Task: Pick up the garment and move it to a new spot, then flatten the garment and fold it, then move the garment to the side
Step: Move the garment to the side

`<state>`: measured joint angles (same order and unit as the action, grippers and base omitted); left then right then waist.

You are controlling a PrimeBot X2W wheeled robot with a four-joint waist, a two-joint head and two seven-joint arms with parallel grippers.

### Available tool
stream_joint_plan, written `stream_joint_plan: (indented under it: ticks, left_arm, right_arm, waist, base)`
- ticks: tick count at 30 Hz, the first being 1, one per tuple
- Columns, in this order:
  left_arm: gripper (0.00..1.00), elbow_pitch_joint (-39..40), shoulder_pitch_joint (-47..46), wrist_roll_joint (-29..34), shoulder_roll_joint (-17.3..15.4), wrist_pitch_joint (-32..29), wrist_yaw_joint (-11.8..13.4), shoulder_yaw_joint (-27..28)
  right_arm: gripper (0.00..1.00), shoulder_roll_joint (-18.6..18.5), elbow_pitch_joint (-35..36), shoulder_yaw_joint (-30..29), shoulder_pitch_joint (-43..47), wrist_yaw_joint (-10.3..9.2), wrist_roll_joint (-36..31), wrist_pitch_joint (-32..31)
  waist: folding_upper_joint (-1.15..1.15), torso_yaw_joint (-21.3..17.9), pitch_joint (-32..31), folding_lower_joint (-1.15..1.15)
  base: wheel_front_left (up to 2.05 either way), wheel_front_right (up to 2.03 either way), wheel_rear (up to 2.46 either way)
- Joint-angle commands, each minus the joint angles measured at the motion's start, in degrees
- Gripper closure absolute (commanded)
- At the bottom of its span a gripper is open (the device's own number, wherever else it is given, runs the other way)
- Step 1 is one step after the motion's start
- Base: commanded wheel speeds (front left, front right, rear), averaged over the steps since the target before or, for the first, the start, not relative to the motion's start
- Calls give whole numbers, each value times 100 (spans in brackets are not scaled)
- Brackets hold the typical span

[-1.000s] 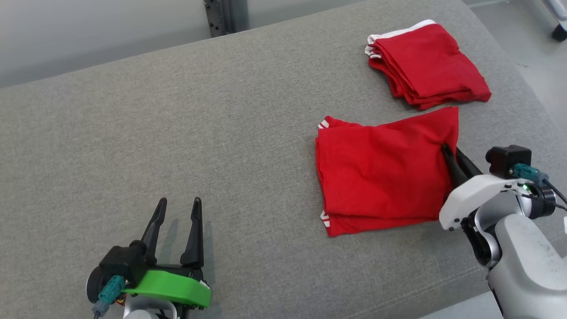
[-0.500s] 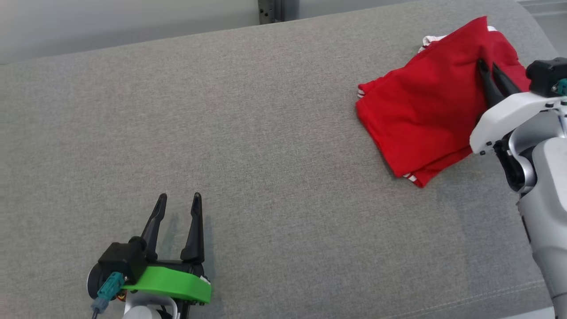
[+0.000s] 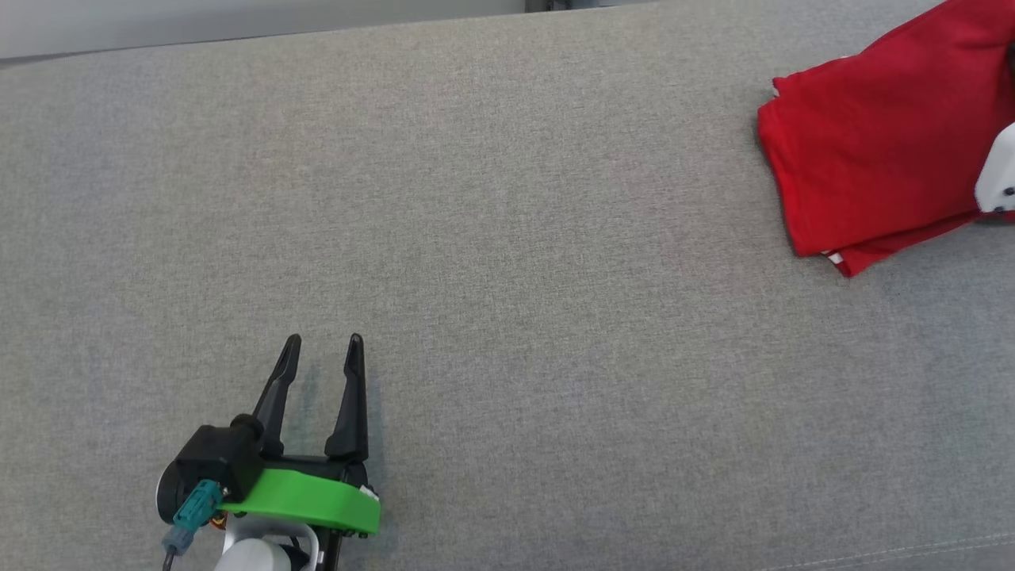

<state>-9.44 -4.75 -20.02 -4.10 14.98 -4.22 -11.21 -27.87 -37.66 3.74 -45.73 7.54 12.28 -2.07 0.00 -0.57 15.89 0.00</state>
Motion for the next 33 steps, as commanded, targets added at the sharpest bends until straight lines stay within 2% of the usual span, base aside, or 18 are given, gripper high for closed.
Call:
stream_joint_plan:
  ticks: [1,9,17,23,24,25,26,33]
  left_arm:
    - [0,34,-113,89,-17,23,-17,-4]
    - [0,101,-208,142,-73,20,-32,-88]
    - [0,181,-240,164,-133,3,-25,-149]
    - [0,288,-209,186,-158,-9,21,-204]
    - [0,299,-205,192,-160,-17,25,-216]
    - [0,309,-204,197,-162,-23,29,-226]
    - [0,321,-203,201,-161,-31,35,-241]
    - [0,387,-147,183,-208,-66,84,-258]
  right_arm:
    - [100,-116,-73,-44,-149,-11,-71,48]
    - [100,-774,-556,49,-514,-11,-336,156]
    - [100,-1017,-1116,-296,-689,-11,-874,249]
    - [100,-1008,-1401,-770,-692,-11,-1445,398]
    - [85,-997,-1452,-830,-679,-11,-1550,408]
    - [51,-990,-1468,-897,-673,-11,-1649,458]
    - [0,-1006,-1458,-957,-664,-12,-1813,521]
    - [0,-766,-1463,-1341,-596,-12,-2517,893]
  waist:
    - [0,101,132,0]
    - [0,346,465,0]
    - [0,560,669,0]
    - [0,628,752,0]
    - [0,634,760,0]
    - [0,635,770,0]
    - [0,636,778,0]
    - [0,591,750,0]
  base:
    - [0,0,0]
    - [0,0,0]
    - [0,0,0]
    - [0,0,0]
    - [0,0,0]
    - [0,0,0]
    - [0,0,0]
    - [0,0,0]
